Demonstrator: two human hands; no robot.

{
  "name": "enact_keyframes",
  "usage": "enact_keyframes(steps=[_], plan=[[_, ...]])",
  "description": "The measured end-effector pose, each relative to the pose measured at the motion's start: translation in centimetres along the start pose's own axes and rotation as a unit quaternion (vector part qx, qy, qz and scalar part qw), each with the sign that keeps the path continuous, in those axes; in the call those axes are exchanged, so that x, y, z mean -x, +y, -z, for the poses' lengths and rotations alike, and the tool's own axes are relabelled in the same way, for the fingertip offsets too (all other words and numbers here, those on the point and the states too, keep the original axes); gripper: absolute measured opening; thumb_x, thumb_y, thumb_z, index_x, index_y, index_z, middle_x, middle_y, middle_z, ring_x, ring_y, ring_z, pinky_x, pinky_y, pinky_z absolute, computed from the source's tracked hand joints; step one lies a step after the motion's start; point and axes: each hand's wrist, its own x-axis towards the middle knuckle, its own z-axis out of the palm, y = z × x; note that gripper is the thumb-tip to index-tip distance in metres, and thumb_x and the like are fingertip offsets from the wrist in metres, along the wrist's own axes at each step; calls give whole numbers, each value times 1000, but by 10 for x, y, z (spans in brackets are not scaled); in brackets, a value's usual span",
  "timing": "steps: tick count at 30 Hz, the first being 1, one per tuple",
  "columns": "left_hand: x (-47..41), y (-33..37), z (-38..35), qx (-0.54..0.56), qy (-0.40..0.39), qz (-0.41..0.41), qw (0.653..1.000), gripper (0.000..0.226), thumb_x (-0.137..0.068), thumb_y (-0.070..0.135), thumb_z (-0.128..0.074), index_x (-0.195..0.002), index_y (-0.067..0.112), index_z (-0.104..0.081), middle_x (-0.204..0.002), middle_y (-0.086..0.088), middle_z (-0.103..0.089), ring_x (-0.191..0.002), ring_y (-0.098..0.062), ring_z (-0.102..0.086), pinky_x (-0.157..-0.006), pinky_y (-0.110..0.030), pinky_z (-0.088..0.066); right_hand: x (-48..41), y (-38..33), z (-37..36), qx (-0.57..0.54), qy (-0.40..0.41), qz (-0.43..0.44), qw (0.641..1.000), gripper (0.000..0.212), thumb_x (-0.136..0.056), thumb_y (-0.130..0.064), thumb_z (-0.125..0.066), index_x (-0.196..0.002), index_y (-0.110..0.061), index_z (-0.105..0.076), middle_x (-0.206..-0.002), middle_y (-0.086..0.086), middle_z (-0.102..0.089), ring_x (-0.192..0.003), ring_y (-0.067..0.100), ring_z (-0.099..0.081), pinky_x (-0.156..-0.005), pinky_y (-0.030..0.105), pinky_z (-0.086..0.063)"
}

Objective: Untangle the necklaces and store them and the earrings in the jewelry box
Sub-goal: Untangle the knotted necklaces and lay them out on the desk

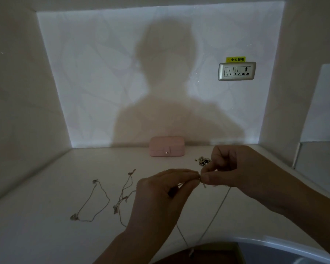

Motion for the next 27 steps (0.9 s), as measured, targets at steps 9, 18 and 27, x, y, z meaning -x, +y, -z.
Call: enact_keyframes(steps=[9,18,27], plan=[[-4,16,10,74,-17,137,988,3,-72,28,-74,-70,30,-74,-37,9,-45,-36,-3,-37,-43,-9,-31,13,-13,-7,126,68,127,982,35,-75,-13,-73,-61,-20,-41,-78,-12,-71,-66,19,-64,-64,25,-55],[-4,22,5,160,25,161,974,17,-64,39,-70,-70,25,-75,-46,-8,-50,-44,-7,-38,-47,-15,-34,16,-7,-11,115,116,216,963,42,-76,-9,-71,-62,-27,-36,-78,-13,-68,-63,27,-60,-57,36,-52],[-16,9,10,344,-134,294,882,24,-63,25,-73,-76,5,-76,-42,6,-36,-41,-6,-23,-41,-15,-20,12,0,-6,389,59,371,841,32,-88,-24,-46,-79,-37,-18,-67,-6,-58,-58,5,-38,-54,5,-31]])
